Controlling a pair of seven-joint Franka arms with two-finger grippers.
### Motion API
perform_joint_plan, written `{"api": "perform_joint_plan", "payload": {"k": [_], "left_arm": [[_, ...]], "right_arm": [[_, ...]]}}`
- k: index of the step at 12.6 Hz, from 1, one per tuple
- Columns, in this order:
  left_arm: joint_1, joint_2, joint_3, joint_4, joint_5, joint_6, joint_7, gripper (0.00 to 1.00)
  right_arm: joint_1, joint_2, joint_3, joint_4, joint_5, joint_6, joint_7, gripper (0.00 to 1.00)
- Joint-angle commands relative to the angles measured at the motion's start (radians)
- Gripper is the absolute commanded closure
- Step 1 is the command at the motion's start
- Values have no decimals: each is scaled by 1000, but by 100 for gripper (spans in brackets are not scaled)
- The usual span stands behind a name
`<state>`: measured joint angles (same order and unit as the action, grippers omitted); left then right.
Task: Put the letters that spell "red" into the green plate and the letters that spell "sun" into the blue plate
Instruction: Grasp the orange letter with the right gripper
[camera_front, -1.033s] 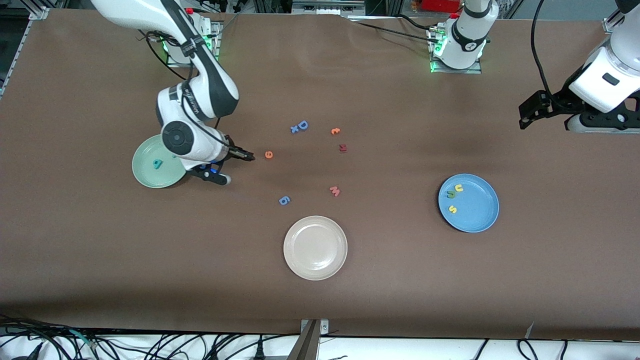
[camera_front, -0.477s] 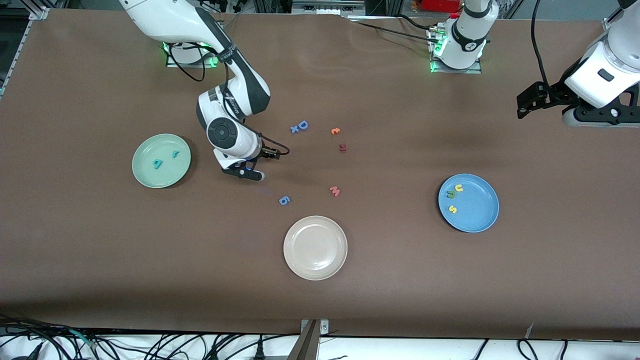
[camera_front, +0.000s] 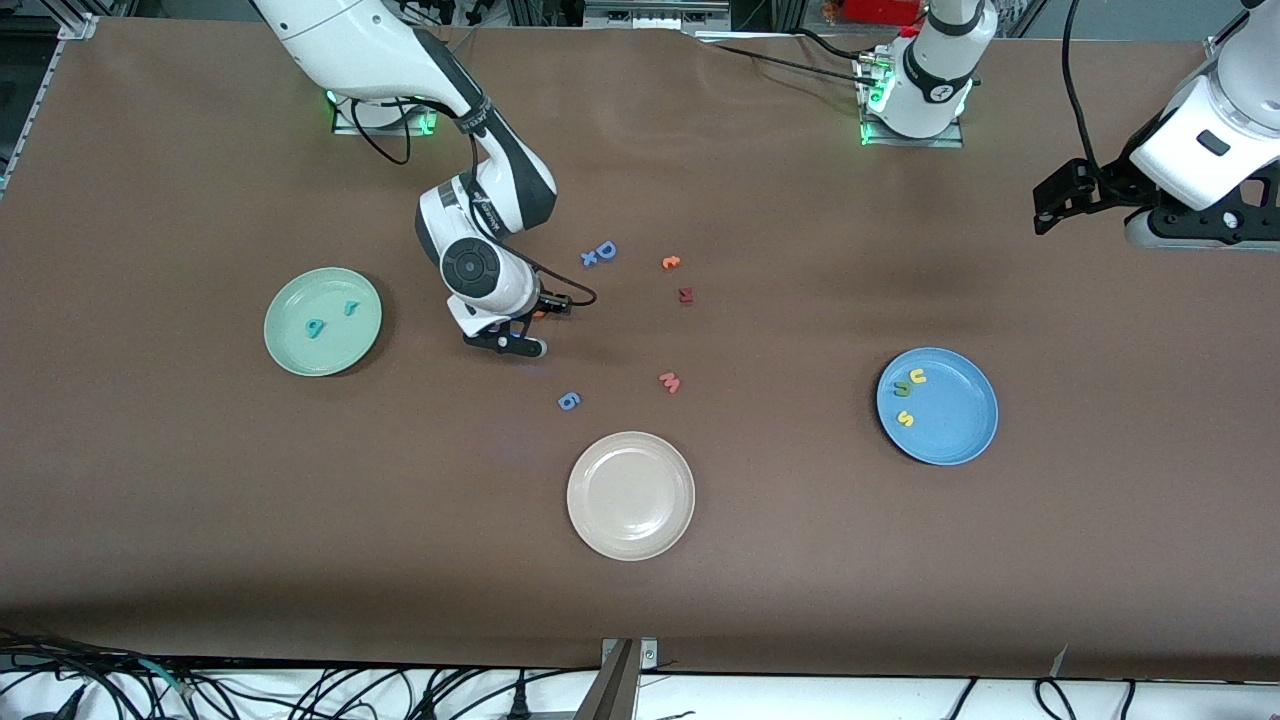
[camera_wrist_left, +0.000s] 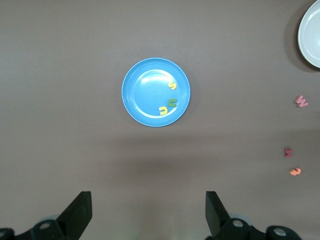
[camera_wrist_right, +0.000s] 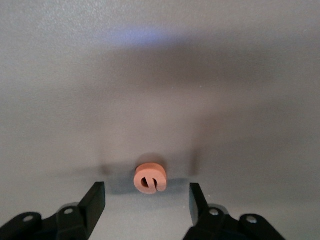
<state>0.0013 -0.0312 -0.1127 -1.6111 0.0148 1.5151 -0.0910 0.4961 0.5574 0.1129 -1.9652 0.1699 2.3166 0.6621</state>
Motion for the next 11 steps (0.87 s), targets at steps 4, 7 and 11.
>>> {"api": "perform_joint_plan", "payload": {"k": [4, 7, 11], "left_arm": [[5, -28, 7, 16, -35, -26, 16, 0], [3, -44, 4, 16, -35, -46, 14, 0], [2, -49, 2, 16, -61, -52, 19, 0]], "right_arm": [[7, 1, -9, -12, -41, 17, -2, 68], [7, 2, -10, -14, -41, 17, -2, 81], [4, -30, -36, -11, -41, -3, -4, 83]]}}
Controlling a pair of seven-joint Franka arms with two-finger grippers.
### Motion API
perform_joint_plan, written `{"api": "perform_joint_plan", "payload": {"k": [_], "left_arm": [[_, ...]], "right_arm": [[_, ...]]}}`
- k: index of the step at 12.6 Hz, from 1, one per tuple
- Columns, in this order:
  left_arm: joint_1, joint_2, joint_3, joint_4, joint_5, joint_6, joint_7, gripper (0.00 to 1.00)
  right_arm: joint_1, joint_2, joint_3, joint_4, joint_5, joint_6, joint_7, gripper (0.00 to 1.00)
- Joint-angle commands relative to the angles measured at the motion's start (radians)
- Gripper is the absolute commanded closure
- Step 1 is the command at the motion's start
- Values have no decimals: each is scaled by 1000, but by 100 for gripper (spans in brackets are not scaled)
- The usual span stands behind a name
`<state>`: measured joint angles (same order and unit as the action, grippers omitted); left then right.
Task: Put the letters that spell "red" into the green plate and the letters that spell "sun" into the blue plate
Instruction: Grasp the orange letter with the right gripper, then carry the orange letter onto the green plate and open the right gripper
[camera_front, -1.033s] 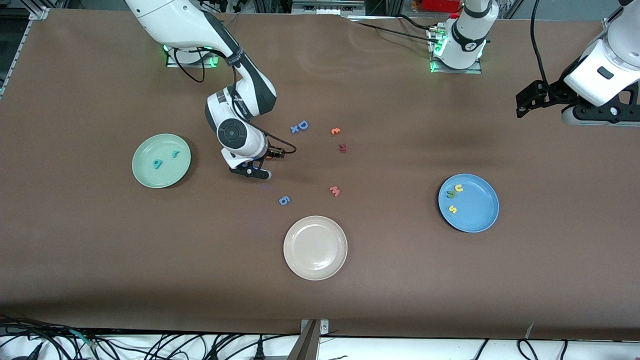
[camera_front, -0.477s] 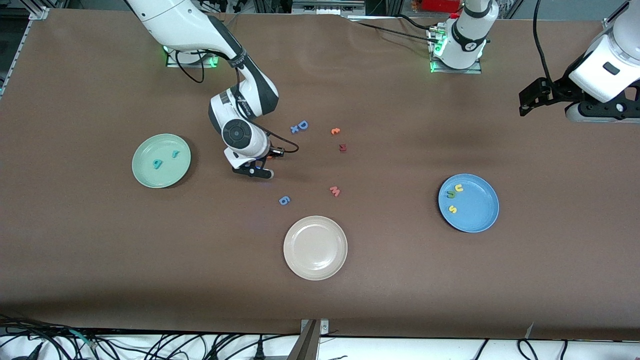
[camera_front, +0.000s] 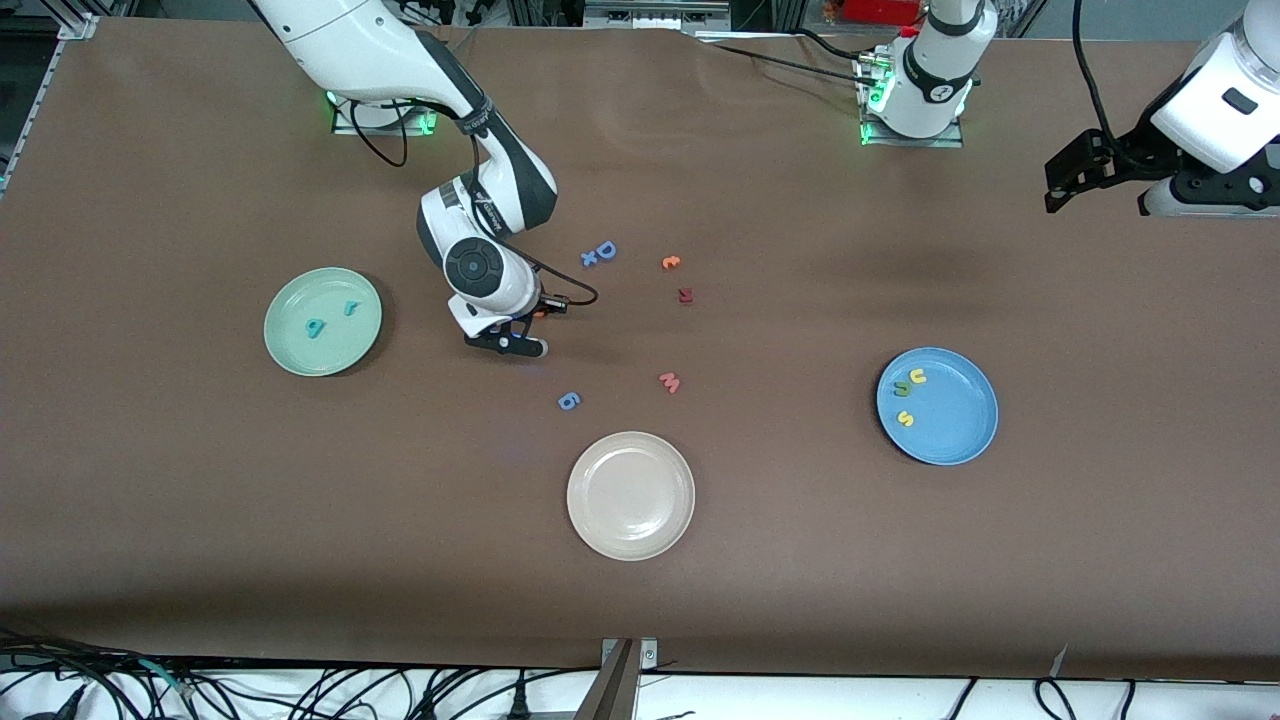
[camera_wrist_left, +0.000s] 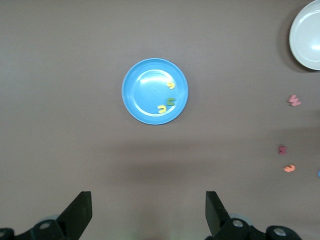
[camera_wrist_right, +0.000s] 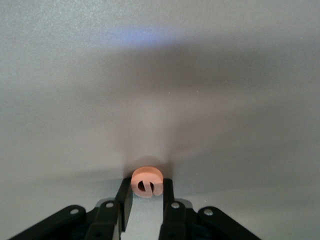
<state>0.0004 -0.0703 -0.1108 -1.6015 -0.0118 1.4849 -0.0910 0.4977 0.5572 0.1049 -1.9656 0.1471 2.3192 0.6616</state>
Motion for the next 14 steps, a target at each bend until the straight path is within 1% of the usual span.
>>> {"api": "perform_joint_plan", "payload": {"k": [1, 4, 6, 8, 10, 12, 14], "left_arm": [[1, -9, 0, 6, -33, -21, 51, 0], [6, -8, 11, 6, -31, -21, 68, 0], [4, -2, 8, 5, -27, -20, 63, 0], [4, 6, 6, 3, -27, -15, 63, 0], [-5, 9, 6, -1, -22, -11, 63, 0], [-5, 14, 8, 15, -25, -5, 62, 0], [-4, 12, 8, 25, -19, -14, 62, 0]], "right_arm": [[2, -57, -48, -4, -18, -39, -10, 83], [1, -137, -129, 11, -18, -179, -58, 83], [1, -175, -215, 11, -18, -260, -153, 83], [1, -191, -296, 10, -18, -332, -239, 83], [1, -188, -374, -7, -18, -360, -339, 83], [-2, -178, -467, -45, -18, -359, -486, 83], [-2, -186, -511, -116, -18, -359, -548, 83]]}}
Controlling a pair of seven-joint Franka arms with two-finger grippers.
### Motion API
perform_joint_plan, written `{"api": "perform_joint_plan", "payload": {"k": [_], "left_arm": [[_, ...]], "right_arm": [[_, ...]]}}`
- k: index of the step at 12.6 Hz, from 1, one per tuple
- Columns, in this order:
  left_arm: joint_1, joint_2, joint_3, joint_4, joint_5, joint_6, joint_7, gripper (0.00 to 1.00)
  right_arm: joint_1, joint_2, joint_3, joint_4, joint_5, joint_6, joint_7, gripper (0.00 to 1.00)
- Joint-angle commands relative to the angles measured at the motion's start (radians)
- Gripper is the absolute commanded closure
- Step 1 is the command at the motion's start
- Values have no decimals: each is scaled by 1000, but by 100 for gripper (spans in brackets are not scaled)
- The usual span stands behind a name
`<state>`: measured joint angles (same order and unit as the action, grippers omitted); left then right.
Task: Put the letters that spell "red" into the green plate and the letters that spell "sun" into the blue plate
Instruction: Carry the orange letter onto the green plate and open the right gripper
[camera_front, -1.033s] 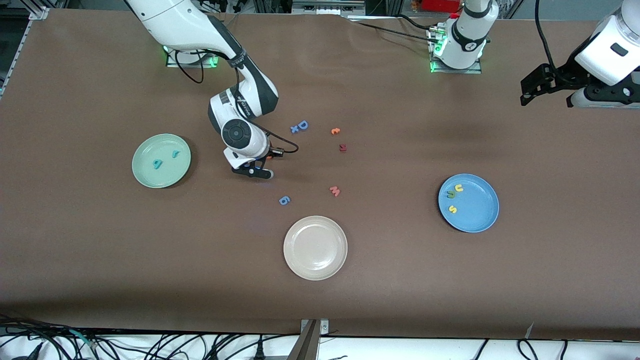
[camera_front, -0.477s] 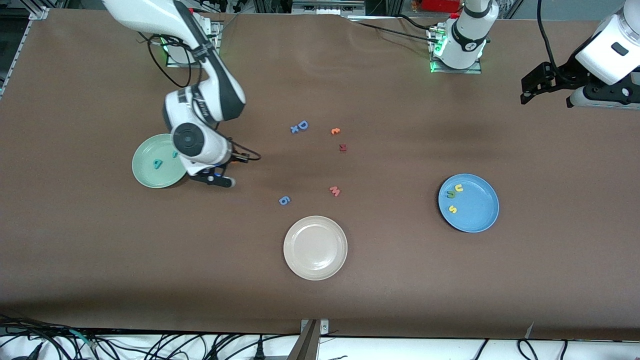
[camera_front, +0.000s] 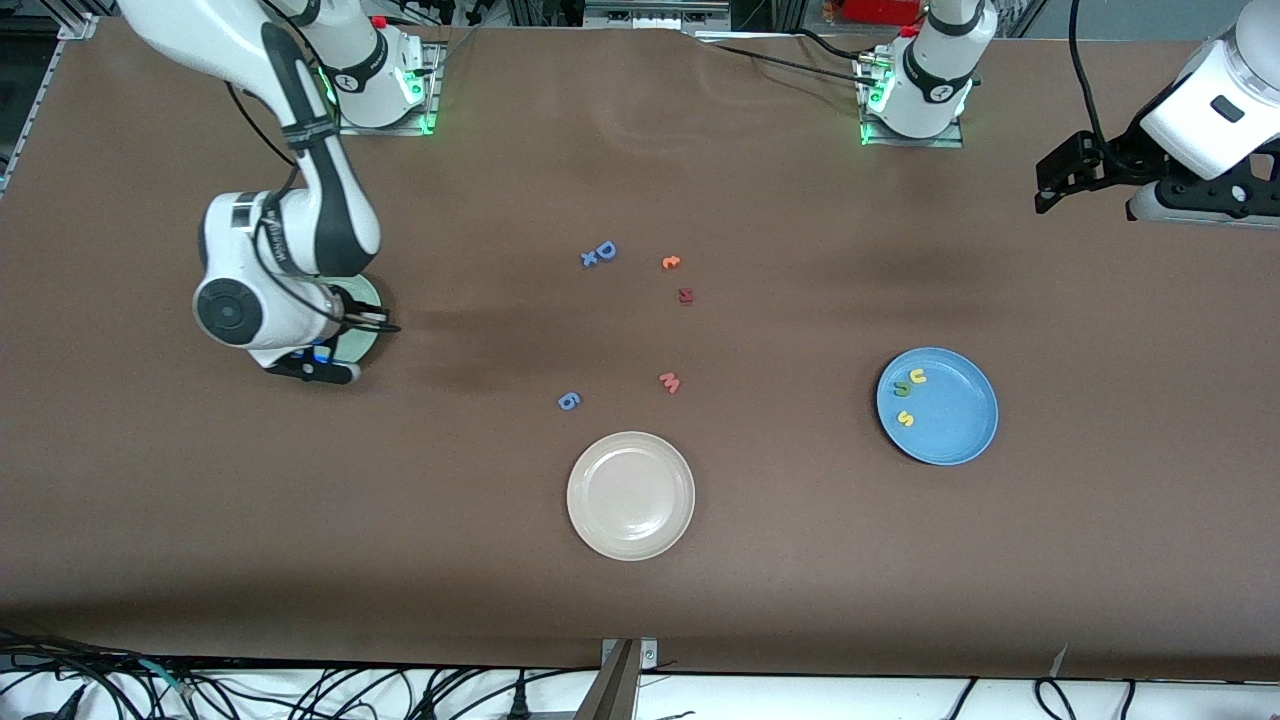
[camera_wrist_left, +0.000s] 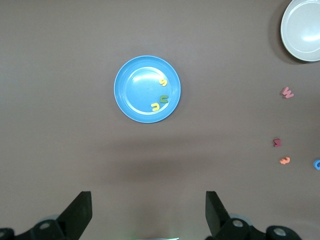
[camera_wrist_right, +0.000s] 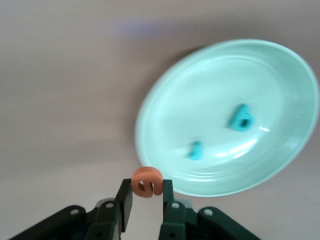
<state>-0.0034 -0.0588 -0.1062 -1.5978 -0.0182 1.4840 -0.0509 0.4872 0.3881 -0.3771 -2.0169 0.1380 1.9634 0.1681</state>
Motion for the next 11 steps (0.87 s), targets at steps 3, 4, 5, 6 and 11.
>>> {"api": "perform_joint_plan", "payload": {"k": [3, 4, 5, 6, 11], "left_arm": [[10, -6, 5, 16, -13, -19, 22, 0], [10, -4, 3, 16, -13, -19, 20, 0], [11, -4, 5, 15, -11, -19, 20, 0], [11, -6, 5, 13, -9, -19, 22, 0], [8, -1, 2, 18, -9, -33, 22, 0]], "right_arm": [[7, 14, -86, -115, -9, 26, -131, 82], [5, 31, -104, -115, -9, 38, -169, 82], [4, 43, -123, -114, -8, 51, -200, 82], [-4, 52, -129, -114, -8, 61, -223, 82], [-18, 74, -128, -112, -8, 84, -234, 42]]}}
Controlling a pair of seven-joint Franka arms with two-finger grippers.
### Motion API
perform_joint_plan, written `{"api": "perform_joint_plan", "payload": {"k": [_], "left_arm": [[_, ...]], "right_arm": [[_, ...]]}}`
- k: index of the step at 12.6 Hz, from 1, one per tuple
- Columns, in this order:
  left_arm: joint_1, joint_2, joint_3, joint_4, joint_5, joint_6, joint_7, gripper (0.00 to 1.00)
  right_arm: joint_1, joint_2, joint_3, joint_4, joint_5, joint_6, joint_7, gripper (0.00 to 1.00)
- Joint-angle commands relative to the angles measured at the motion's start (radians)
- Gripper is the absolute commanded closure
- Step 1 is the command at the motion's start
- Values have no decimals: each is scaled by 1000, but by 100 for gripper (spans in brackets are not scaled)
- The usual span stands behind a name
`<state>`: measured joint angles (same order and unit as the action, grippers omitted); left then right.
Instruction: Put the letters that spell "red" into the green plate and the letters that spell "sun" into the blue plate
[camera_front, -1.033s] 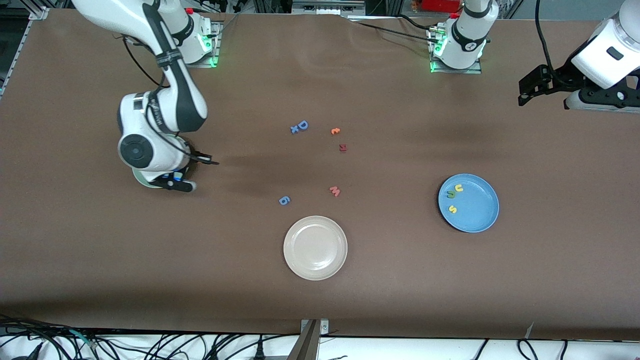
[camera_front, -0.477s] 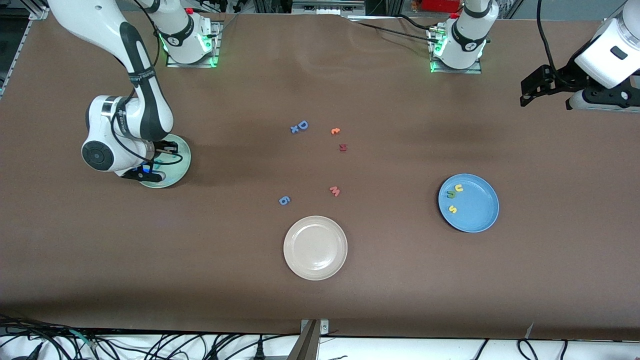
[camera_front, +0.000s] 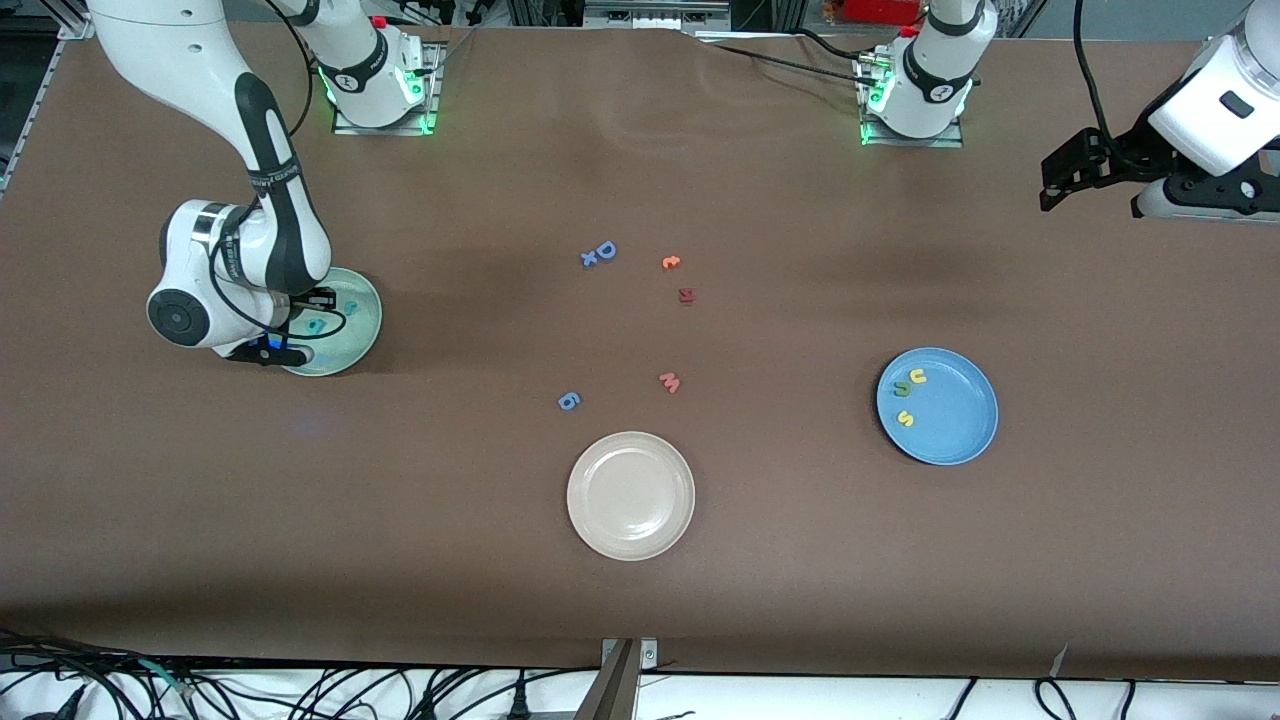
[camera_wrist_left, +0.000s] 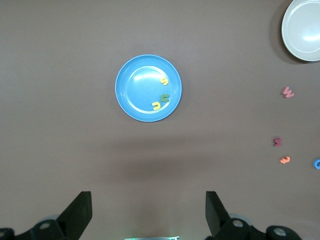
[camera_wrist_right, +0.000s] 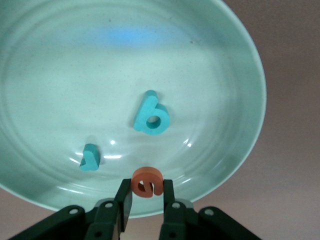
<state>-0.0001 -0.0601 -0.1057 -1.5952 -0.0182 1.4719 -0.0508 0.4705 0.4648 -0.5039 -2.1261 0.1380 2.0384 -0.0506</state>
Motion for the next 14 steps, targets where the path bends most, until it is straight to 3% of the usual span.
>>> {"api": "perform_joint_plan", "payload": {"k": [1, 2, 3, 8, 12, 14], "left_arm": [[5, 2, 1, 20, -8, -19, 20, 0], [3, 2, -2, 20, -8, -18, 20, 0], [2, 2, -2, 20, -8, -18, 20, 0], [8, 2, 7, 15, -9, -16, 22, 0], [37, 5, 12, 14, -9, -15, 23, 0], [55, 20, 11, 9, -12, -12, 23, 0]], "right_arm": [[-1, -9, -1, 5, -5, -3, -14, 21], [0, -34, -2, 12, -3, -17, -9, 7], [0, -67, -2, 38, -3, -62, -2, 2], [0, -91, -39, 420, -3, -450, -2, 2], [-1, -92, -74, 677, 0, -578, -17, 1], [0, -103, -91, 722, -3, -581, -18, 0]]}}
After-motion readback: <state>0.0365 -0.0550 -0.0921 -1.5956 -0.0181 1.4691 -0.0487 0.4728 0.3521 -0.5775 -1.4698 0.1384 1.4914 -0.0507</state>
